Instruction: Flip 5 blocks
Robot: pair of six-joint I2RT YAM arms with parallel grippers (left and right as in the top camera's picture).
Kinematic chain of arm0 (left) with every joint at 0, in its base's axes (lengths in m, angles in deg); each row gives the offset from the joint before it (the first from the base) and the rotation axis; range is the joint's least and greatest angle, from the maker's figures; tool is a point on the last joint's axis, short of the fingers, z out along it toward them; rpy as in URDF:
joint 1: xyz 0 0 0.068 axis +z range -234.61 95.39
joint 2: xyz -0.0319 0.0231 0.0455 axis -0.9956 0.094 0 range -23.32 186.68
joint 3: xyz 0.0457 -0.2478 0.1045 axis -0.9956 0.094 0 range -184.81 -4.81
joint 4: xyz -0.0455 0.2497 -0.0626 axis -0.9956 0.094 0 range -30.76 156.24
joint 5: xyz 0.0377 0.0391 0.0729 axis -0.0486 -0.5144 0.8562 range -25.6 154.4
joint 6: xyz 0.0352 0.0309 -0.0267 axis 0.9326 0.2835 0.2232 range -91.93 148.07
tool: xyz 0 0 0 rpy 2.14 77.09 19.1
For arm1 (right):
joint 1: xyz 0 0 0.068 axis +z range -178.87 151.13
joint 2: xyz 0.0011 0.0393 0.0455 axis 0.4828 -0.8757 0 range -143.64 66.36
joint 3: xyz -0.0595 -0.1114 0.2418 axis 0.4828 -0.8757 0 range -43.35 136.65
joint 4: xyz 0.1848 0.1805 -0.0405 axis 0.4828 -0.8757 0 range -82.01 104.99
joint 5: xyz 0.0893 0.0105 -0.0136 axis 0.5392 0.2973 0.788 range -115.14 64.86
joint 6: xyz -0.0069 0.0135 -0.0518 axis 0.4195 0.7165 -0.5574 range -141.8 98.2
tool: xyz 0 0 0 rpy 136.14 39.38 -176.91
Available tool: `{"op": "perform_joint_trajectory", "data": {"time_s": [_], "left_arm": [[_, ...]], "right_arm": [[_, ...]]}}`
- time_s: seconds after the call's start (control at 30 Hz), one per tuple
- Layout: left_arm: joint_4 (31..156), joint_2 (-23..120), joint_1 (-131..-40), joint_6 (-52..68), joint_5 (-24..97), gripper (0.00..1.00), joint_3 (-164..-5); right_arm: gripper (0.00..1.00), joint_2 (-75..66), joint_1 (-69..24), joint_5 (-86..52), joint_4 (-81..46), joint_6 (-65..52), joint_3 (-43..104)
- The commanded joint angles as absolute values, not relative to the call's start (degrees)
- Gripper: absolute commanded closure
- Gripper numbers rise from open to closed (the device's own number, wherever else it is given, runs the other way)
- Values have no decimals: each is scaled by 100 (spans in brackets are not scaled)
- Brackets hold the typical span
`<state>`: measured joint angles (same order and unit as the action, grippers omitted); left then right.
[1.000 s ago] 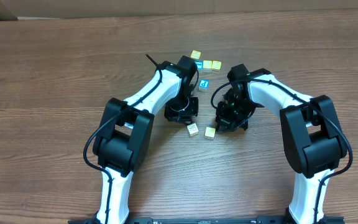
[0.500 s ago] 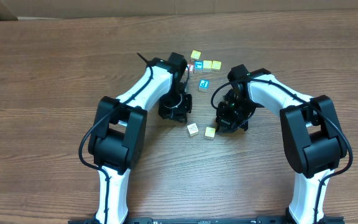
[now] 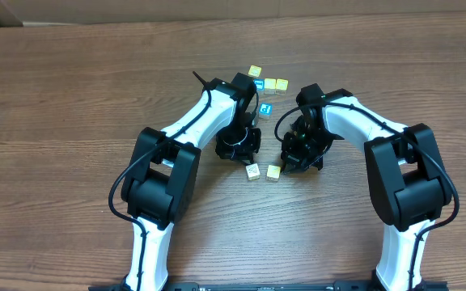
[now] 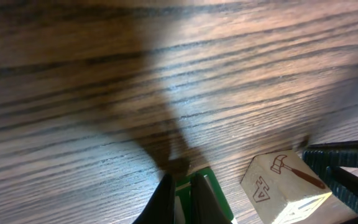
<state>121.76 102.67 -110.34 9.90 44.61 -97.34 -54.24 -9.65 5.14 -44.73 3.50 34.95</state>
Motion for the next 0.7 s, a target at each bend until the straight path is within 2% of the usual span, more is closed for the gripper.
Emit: {"op": "perform_joint_trajectory", "data": {"time_s": [0.0, 0.17, 0.43, 0.67], "left_arm": [[12093, 10224, -11015, 1092, 4361, 96, -9867], [12071, 10224, -10829, 832, 4837, 95, -9878], [12567, 10224, -10344, 740, 4831, 96, -9878], [12998, 10224, -10534, 900, 4726, 96, -9847]], "right_arm": [[96, -5378, -932, 586, -4467, 371, 3460], [96, -5378, -932, 582, -4418, 350, 3460], [96, -5378, -932, 582, -4335, 352, 3460], [96, -5378, -932, 586, -4381, 354, 3460]]}}
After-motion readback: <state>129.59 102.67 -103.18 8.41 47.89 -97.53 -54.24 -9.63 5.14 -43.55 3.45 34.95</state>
